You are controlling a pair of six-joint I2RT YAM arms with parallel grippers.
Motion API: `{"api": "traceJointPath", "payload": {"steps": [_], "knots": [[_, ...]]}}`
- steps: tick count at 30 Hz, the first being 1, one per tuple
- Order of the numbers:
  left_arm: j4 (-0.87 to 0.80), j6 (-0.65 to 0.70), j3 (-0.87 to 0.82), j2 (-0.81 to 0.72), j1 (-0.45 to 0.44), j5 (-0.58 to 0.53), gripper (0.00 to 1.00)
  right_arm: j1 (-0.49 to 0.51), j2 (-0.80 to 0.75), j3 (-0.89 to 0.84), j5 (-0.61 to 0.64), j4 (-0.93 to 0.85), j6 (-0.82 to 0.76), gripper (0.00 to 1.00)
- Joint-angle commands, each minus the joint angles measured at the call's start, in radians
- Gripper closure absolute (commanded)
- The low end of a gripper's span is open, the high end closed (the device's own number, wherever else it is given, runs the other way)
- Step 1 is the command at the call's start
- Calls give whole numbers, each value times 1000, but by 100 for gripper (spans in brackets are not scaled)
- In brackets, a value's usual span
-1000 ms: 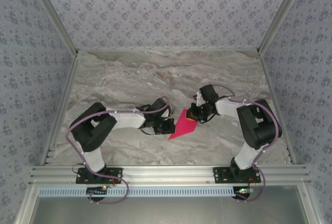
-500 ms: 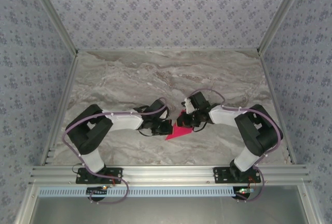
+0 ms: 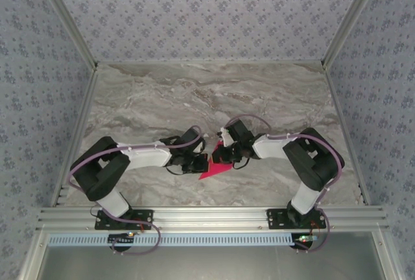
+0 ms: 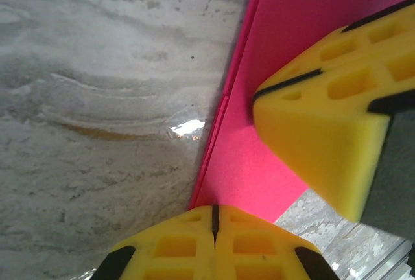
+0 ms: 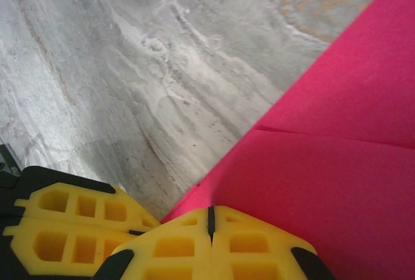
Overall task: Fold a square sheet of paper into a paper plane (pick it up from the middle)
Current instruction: Fourth fold the wing at the center of the table.
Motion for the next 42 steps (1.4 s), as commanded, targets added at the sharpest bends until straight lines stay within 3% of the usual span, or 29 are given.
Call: {"api": "traceJointPath", "payload": {"steps": [1,11,22,26,30,34,39,42], "knots": [[-91,-10,-25,18,5,-45,100,27,19,-11,-25,21,40,100],[-111,-20,-24,21,5,-56,100,-18,-1,-44,7,-2,34,99],[-121,-51,-58,33,5,-55,100,-389,-1,-72,91,2,-49,99],[-120,-43,-49,14,5,-57,100,-439,-60,-59,110,-19,-20,99],[-113,-34,-30,10,5,-55,100,-394,-187,-70,99,-41,-2,99],[-86,-36,-18,7,5,-52,100,-281,-254,-101,104,-25,65,99],[-43,-38,-19,-7,5,-51,100,-134,-186,-95,65,38,139,100],[-20,-35,-17,-13,5,-46,100,-95,-119,-83,47,61,163,100]]}}
